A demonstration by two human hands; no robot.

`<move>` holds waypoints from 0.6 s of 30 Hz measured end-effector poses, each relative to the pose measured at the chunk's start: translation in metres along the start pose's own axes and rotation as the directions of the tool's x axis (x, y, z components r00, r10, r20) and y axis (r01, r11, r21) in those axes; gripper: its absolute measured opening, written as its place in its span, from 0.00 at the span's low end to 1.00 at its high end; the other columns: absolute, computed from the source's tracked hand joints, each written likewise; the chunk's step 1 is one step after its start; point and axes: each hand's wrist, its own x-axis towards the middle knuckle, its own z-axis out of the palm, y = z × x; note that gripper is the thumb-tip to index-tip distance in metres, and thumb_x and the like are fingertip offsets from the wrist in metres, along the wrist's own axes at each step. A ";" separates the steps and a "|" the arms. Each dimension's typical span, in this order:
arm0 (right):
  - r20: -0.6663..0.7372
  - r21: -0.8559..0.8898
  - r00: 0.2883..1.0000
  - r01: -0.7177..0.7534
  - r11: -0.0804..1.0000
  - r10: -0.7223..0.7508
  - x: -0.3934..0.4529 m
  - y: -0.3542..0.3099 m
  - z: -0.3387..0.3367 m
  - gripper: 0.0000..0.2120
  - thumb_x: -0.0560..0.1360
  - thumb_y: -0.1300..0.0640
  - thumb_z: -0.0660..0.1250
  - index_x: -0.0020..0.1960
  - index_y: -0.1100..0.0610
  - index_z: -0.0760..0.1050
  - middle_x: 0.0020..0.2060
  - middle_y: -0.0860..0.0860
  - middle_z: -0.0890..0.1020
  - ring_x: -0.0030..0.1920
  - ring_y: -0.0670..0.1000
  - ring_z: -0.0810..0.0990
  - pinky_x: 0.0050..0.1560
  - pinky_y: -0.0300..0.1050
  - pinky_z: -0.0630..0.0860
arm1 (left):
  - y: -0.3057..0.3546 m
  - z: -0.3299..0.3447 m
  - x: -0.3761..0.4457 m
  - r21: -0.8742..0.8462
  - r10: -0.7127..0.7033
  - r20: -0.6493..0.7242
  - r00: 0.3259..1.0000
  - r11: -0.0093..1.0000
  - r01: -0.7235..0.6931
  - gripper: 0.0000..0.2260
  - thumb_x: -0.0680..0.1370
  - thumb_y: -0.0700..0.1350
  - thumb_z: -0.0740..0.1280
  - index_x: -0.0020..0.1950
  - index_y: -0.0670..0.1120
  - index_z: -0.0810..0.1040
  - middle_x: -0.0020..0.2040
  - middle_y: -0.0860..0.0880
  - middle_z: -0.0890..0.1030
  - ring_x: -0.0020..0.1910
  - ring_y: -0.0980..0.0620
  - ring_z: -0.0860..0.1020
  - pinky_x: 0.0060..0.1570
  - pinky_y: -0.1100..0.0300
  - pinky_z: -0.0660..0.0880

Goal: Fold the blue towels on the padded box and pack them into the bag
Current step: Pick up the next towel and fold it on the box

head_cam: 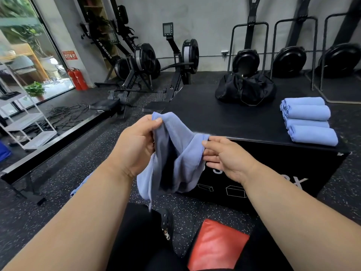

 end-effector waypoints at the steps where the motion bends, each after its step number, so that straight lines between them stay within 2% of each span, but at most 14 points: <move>1: -0.001 -0.027 1.000 -0.002 1.000 0.002 0.000 0.003 0.003 0.14 0.79 0.49 0.74 0.63 0.50 0.80 0.49 0.54 0.87 0.52 0.53 0.86 0.63 0.53 0.80 | 0.001 0.001 -0.001 -0.001 -0.001 0.002 1.000 1.000 0.001 0.05 0.79 0.42 0.67 0.53 0.45 0.81 0.49 0.44 0.79 0.54 0.45 0.76 0.59 0.50 0.71; 2: 0.000 -0.047 1.000 -0.005 0.999 0.005 0.000 0.006 0.006 0.11 0.80 0.49 0.72 0.61 0.50 0.81 0.49 0.54 0.87 0.52 0.53 0.86 0.61 0.51 0.80 | 0.002 0.002 -0.003 -0.007 0.000 0.006 1.000 1.000 0.000 0.06 0.80 0.41 0.66 0.55 0.44 0.81 0.49 0.44 0.79 0.54 0.46 0.76 0.60 0.50 0.71; 4: -0.018 -0.049 0.999 -0.030 0.998 0.029 -0.002 0.009 0.010 0.10 0.81 0.47 0.71 0.59 0.50 0.82 0.49 0.53 0.88 0.53 0.53 0.87 0.58 0.49 0.80 | 0.003 0.001 -0.004 -0.014 0.005 0.028 1.000 1.000 -0.005 0.08 0.80 0.40 0.65 0.58 0.43 0.79 0.51 0.44 0.79 0.57 0.46 0.76 0.62 0.48 0.70; 8: -0.011 -0.082 0.999 -0.043 0.996 0.042 -0.003 0.014 0.016 0.16 0.79 0.45 0.74 0.64 0.50 0.79 0.47 0.53 0.89 0.48 0.51 0.88 0.54 0.48 0.82 | 0.005 -0.002 -0.005 0.000 -0.005 0.041 0.999 1.000 0.005 0.06 0.79 0.40 0.65 0.51 0.46 0.80 0.49 0.45 0.80 0.56 0.45 0.77 0.63 0.48 0.71; 10: -0.005 -0.090 0.999 -0.033 0.995 0.033 -0.003 0.016 0.018 0.24 0.77 0.49 0.76 0.70 0.49 0.75 0.45 0.53 0.89 0.46 0.50 0.89 0.52 0.48 0.82 | 0.004 -0.001 -0.006 -0.001 0.004 0.046 0.999 1.000 -0.004 0.07 0.80 0.39 0.63 0.49 0.46 0.81 0.48 0.45 0.79 0.55 0.45 0.77 0.62 0.49 0.72; 12: 0.007 -0.089 1.000 -0.030 0.996 0.030 -0.002 0.018 0.018 0.27 0.76 0.53 0.78 0.72 0.48 0.72 0.44 0.53 0.89 0.45 0.50 0.88 0.53 0.48 0.82 | 0.002 0.000 -0.007 -0.001 0.015 0.051 0.999 1.000 -0.015 0.08 0.81 0.38 0.62 0.50 0.45 0.80 0.48 0.46 0.79 0.53 0.47 0.78 0.58 0.52 0.74; 18: 0.014 -0.099 0.999 -0.037 0.994 0.038 -0.003 0.020 0.021 0.28 0.74 0.56 0.79 0.70 0.45 0.73 0.46 0.51 0.90 0.47 0.49 0.89 0.52 0.46 0.82 | -0.003 0.003 -0.007 -0.023 0.000 0.046 0.999 1.000 0.001 0.06 0.82 0.39 0.62 0.53 0.44 0.79 0.48 0.46 0.80 0.53 0.48 0.79 0.59 0.52 0.73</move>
